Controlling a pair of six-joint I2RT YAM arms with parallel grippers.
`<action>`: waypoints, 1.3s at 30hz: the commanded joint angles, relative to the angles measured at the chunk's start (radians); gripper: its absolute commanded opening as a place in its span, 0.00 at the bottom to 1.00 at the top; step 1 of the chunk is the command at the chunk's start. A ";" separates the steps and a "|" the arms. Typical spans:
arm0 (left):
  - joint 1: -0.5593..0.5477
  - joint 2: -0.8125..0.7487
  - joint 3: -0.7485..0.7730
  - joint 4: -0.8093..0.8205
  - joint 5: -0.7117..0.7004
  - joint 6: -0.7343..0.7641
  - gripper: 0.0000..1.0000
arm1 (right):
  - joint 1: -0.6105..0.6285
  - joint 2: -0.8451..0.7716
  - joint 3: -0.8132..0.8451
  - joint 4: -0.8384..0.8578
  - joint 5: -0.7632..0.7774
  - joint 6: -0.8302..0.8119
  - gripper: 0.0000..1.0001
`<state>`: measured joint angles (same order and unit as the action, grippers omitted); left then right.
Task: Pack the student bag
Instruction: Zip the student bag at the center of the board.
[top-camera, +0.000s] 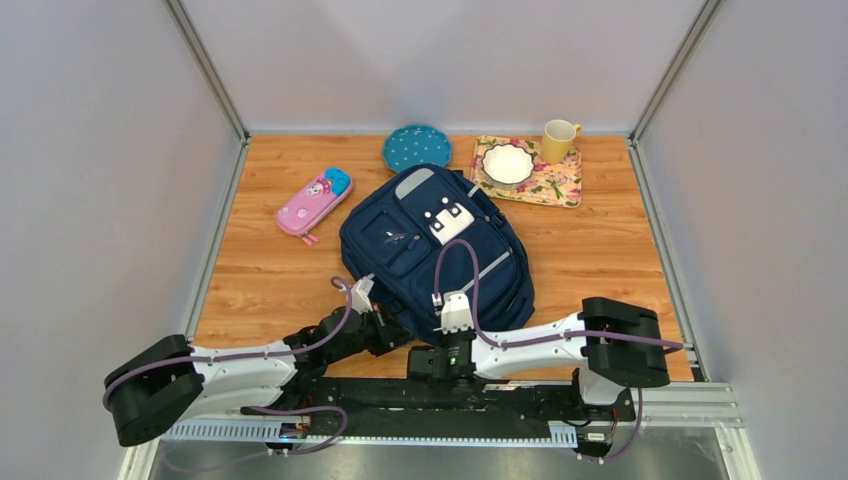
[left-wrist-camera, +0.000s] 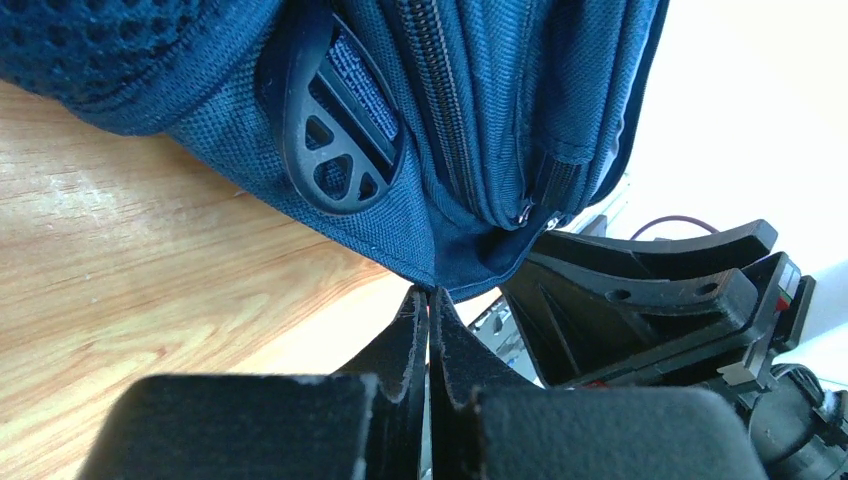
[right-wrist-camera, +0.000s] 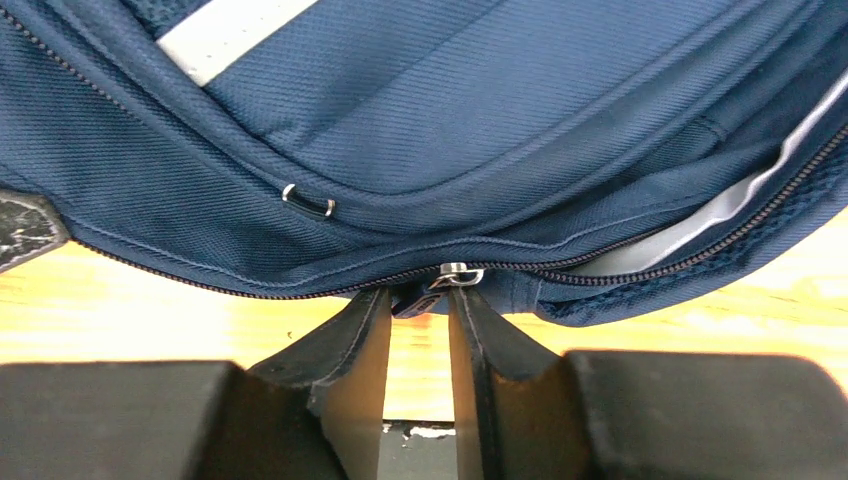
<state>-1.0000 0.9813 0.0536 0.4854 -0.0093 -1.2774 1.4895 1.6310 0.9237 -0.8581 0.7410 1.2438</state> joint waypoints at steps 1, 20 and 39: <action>-0.003 -0.047 0.008 0.030 0.011 0.015 0.00 | -0.006 0.007 0.018 -0.151 0.146 0.085 0.27; -0.003 -0.131 -0.012 -0.037 -0.063 0.038 0.00 | -0.044 -0.495 -0.316 0.325 -0.079 -0.258 0.04; -0.003 -0.125 -0.011 -0.034 -0.060 0.036 0.00 | -0.169 -0.611 -0.526 0.491 -0.170 -0.217 0.11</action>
<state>-1.0019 0.8574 0.0532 0.4133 -0.0612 -1.2579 1.3445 1.0153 0.4095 -0.3862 0.5392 1.0420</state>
